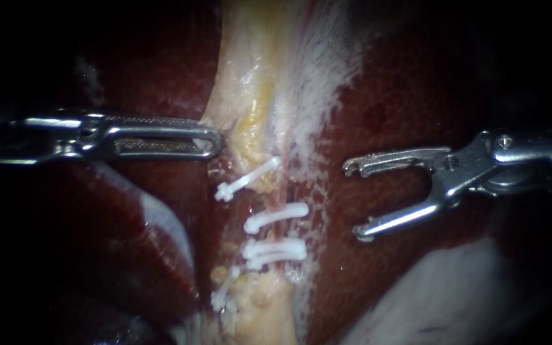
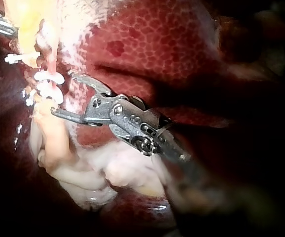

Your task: Going back third clip right tube

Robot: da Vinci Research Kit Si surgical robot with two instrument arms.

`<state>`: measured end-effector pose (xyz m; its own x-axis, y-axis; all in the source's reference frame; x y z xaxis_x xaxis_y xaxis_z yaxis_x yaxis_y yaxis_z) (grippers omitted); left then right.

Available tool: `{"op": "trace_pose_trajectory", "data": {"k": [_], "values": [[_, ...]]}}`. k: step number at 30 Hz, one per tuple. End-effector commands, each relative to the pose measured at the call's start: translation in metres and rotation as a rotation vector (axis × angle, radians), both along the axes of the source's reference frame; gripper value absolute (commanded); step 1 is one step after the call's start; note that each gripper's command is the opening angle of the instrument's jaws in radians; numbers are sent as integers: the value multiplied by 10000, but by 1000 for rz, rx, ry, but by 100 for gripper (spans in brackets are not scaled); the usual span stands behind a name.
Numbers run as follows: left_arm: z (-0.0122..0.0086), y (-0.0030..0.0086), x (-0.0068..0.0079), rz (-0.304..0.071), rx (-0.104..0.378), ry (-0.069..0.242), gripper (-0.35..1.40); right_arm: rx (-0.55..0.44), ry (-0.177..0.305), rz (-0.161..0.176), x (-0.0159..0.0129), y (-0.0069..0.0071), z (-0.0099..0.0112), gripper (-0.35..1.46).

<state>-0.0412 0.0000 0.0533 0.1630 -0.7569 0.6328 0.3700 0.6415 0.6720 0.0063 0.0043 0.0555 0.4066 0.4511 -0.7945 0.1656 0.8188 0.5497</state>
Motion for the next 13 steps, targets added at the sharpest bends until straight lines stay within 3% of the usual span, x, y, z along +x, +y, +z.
{"op": "trace_pose_trajectory", "data": {"k": [1,13], "values": [[0,0,0,0,0,0,-35,0,0,0,0,0,0,59],[-1,0,2,1,1,-1,-35,0,0,0,0,-1,-1,59]]}}
